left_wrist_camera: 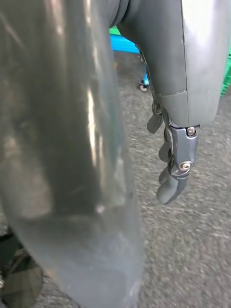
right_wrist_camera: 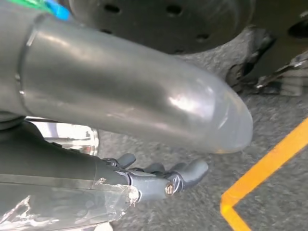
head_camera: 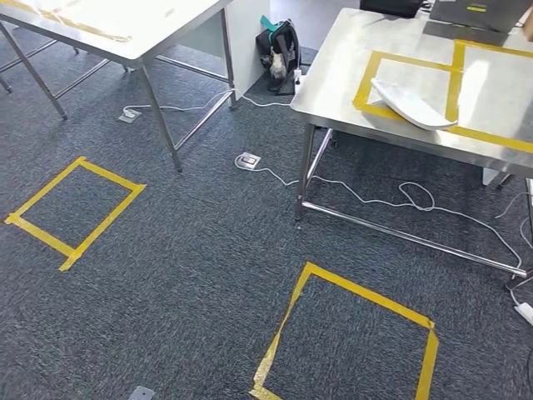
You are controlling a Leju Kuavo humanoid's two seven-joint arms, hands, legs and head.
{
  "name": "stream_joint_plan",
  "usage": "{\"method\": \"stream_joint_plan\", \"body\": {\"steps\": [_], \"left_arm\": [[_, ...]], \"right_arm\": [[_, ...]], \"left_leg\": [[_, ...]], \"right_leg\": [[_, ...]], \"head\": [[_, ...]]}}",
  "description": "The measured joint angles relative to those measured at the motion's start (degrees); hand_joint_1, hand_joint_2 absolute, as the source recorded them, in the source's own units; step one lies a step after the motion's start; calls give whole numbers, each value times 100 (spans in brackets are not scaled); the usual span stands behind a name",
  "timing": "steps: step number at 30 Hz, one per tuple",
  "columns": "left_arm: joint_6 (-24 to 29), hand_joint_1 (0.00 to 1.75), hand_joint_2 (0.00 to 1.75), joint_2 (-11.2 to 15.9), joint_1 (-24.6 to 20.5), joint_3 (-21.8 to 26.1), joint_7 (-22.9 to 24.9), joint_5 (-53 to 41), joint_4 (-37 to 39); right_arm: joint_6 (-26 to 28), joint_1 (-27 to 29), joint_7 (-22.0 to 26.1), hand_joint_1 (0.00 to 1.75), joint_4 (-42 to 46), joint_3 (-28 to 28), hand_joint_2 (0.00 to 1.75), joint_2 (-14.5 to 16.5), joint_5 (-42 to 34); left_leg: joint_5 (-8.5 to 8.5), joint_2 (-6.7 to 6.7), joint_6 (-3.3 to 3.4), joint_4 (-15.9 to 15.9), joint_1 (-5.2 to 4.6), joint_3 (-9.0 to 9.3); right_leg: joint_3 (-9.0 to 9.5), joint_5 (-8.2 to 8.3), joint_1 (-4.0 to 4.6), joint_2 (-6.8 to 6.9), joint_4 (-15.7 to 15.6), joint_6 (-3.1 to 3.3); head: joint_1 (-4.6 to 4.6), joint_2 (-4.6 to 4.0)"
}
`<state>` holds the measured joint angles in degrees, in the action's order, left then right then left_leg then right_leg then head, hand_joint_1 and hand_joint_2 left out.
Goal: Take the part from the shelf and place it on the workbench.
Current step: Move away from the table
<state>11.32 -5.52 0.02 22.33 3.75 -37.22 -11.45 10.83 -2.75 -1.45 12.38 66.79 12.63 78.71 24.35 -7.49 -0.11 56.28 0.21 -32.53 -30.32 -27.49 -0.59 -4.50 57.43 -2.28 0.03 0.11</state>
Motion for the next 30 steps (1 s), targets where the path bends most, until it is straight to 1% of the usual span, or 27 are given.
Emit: {"method": "stream_joint_plan", "body": {"steps": [1, 2, 3, 5, 6, 7, 8, 9, 10, 12, 13, 14, 16, 17, 18, 19, 20, 21, 22, 23, 24, 25, 26, 27, 28, 29, 30], "left_arm": [[-8, 0, 0, 1, 11, -1, 7, -6, 2], [-13, 0, 0, 0, 24, -1, 14, -10, 4], [-17, 0, 0, -1, 28, -2, 22, -14, 6], [-26, 0, 0, -11, 8, -5, 34, -26, 7], [-32, 0, 0, -17, -5, -8, 40, -35, 7], [-41, 0, 0, -22, -11, -10, 44, -44, 7], [-48, 0, 0, -25, -6, -14, 49, -49, 7], [-54, 0, 0, -25, 2, -16, 52, -52, 7], [-61, 0, 0, -23, 8, -19, 54, -56, 7], [-69, 0, 0, -25, -4, -24, 56, -66, 7], [-73, 0, 0, -28, -17, -25, 56, -70, 7], [-74, 0, 0, -31, -26, -27, 56, -73, 7], [-75, 0, 0, -36, -13, -27, 59, -74, 8], [-76, 0, 0, -39, 2, -28, 62, -76, 9], [-77, 0, 0, -38, 10, -28, 64, -80, 10], [-78, 0, 0, -36, 5, -28, 67, -84, 11], [-79, 0, 0, -36, -6, -29, 67, -90, 11], [-80, 0, 0, -35, -18, -29, 67, -93, 11], [-83, 0, 0, -40, -24, -30, 67, -97, 11], [-86, 0, 0, -45, -23, -31, 67, -100, 11], [-91, 0, 0, -48, -16, -31, 67, -104, 11], [-96, 0, 0, -49, -10, -32, 67, -109, 11], [-100, 0, 0, -49, -6, -32, 67, -113, 11], [-105, 0, 0, -50, -8, -33, 67, -115, 11], [-110, 0, 0, -50, -14, -34, 67, -120, 11], [-116, 0, 0, -50, -17, -36, 67, -125, 11], [-121, 0, 0, -50, -13, -38, 67, -134, 11]], "right_arm": [[0, -1, -11, 0, -1, -6, 0, 2, 5], [1, -5, -20, 0, -2, -10, 0, 3, 9], [3, -6, -27, 0, -2, -15, 0, 5, 13], [3, -3, -29, 0, -3, -30, 0, 7, 19], [3, 3, -32, 0, -3, -35, 0, 7, 21], [2, 8, -36, 0, -3, -39, 0, 7, 21], [1, 9, -41, 0, -3, -40, 0, 7, 20], [1, 5, -48, 0, -3, -42, 0, 7, 19], [1, -1, -54, 0, -3, -44, 0, 7, 18], [2, -12, -65, 0, -3, -46, 0, 8, 16], [3, -16, -70, 0, -3, -47, 0, 9, 16], [4, -21, -74, 0, -3, -48, 0, 9, 15], [5, -37, -79, 0, -3, -50, 0, 9, 16], [4, -46, -78, 0, -3, -52, 0, 10, 18], [3, -50, -77, 0, -4, -54, 0, 10, 19], [2, -48, -76, 0, -5, -56, 0, 11, 20], [1, -41, -76, 0, -7, -57, 0, 11, 20], [1, -31, -77, 0, -8, -58, 0, 11, 19], [0, -22, -78, 0, -10, -59, 0, 11, 20], [-3, -15, -78, 0, -14, -60, 0, 11, 23], [-5, -12, -78, 0, -17, -60, 0, 11, 28], [-9, -13, -78, 0, -20, -62, 0, 11, 38], [-13, -15, -78, 0, -22, -64, 0, 11, 49], [-15, -17, -78, 0, -25, -68, 0, 11, 59], [-19, -20, -81, 0, -30, -74, 0, 14, 68], [-21, -25, -88, 0, -34, -81, 0, 16, 74], [-24, -30, -101, 0, -39, -87, 0, 20, 78]], "left_leg": [[-15, -43, -38, -4, 15, -24], [6, 20, -71, 27, 14, -52], [90, 159, -104, 142, 6, -118], [433, 533, -163, 735, -2, -410], [619, 631, -189, 1135, 8, -606], [735, 668, -205, 1462, 19, -763], [748, 681, -215, 1619, 27, -834], [649, 695, -219, 1546, 33, -788], [469, 739, -216, 1258, 35, -628], [140, 997, -193, 451, 12, -181], [67, 1098, -163, 167, -2, -32], [56, 1154, -127, 22, -18, 38], [68, 1040, -38, -13, -34, 27], [57, 978, 2, -21, -30, 26], [41, 913, 43, -30, -21, 24], [22, 851, 82, -38, -8, 24], [13, 786, 107, -38, -3, 17], [8, 710, 125, -38, -4, 11], [6, 629, 134, -37, -8, 7], [5, 541, 136, -35, -11, 6], [4, 451, 135, -32, -12, 9], [4, 362, 132, -29, -9, 15], [4, 275, 124, -25, -3, 22], [5, 192, 105, -15, -7, 22], [4, 119, 78, 0, -8, 9], [-4, 52, 41, 7, -6, -15], [-20, -11, -2, 10, 1, -44]], "right_leg": [[2, 15, 1, 62, -2, 30], [5, 33, -3, 131, -19, 62], [11, 49, -11, 207, -41, 95], [14, 63, -11, 385, -67, 139], [11, 61, -7, 481, -67, 151], [7, 58, -3, 574, -67, 153], [6, 54, -3, 661, -66, 155], [8, 50, -4, 739, -66, 152], [16, 44, -6, 813, -66, 143], [36, 16, 17, 943, -57, 100], [40, -3, 37, 1000, -52, 69], [51, -21, 55, 1054, -51, 38], [96, -41, 58, 1161, -68, -22], [104, -71, 47, 1120, -48, -55], [68, -151, 33, 996, 55, -82], [-33, -295, 23, 828, 283, -103], [-198, -492, 15, 640, 640, -114], [-398, -695, 13, 526, 1075, -115], [-591, -839, 15, 478, 1468, -114], [-721, -877, 16, 458, 1700, -111], [-747, -789, 14, 448, 1695, -106], [-657, -596, 7, 421, 1449, -99], [-482, -353, -6, 348, 1041, -94], [-293, -174, -27, 196, 616, -90], [-148, -67, -48, 61, 287, -85], [-57, -32, -58, -40, 97, -76], [-27, -48, -56, -80, 37, -57]], "head": [[0, 0], [-6, 0], [-30, 0], [-78, 0], [-96, 0], [-97, 0], [-97, 0], [-98, 0], [-99, 0], [-108, 0], [-105, 0], [-99, 0], [-81, 0], [-72, 0], [-61, 0], [-50, 0], [-37, 0], [-30, 0], [-27, 0], [-24, 0], [-21, 0], [-21, 0], [-20, 0], [-20, 0], [-23, 0], [-23, 0], [-27, 0]]}}
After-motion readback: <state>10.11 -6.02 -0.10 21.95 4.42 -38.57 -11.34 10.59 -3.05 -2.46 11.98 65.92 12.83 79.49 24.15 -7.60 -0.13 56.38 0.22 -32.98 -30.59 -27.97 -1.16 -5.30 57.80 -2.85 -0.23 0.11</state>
